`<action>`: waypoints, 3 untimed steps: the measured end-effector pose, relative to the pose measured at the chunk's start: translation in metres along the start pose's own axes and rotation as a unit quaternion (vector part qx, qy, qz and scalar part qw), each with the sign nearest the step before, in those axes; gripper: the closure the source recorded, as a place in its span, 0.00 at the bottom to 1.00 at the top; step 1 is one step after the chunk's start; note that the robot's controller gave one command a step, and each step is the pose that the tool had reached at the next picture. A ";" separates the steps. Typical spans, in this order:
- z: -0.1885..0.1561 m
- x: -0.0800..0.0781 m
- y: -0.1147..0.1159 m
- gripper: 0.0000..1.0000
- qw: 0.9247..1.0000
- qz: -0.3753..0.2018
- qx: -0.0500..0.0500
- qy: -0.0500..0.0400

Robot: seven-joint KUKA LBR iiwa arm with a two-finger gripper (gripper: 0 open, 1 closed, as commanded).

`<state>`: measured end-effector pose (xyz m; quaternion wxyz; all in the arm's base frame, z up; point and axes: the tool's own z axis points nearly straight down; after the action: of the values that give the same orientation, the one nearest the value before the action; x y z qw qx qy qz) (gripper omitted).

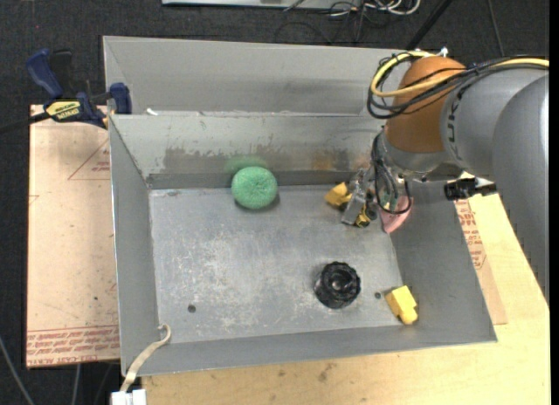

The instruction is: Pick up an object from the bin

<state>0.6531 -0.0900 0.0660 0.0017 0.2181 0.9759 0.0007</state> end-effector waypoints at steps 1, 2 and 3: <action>-0.003 0.000 0.001 1.00 1.000 0.005 0.000 0.000; -0.007 0.001 0.002 1.00 1.000 0.005 0.000 0.001; -0.019 0.002 0.001 1.00 1.000 0.005 0.001 0.003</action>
Offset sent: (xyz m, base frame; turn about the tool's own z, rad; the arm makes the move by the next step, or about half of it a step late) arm 0.0001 0.0000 0.0383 0.0000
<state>0.6522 -0.0883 0.0848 -0.0011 0.2226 0.9749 0.0004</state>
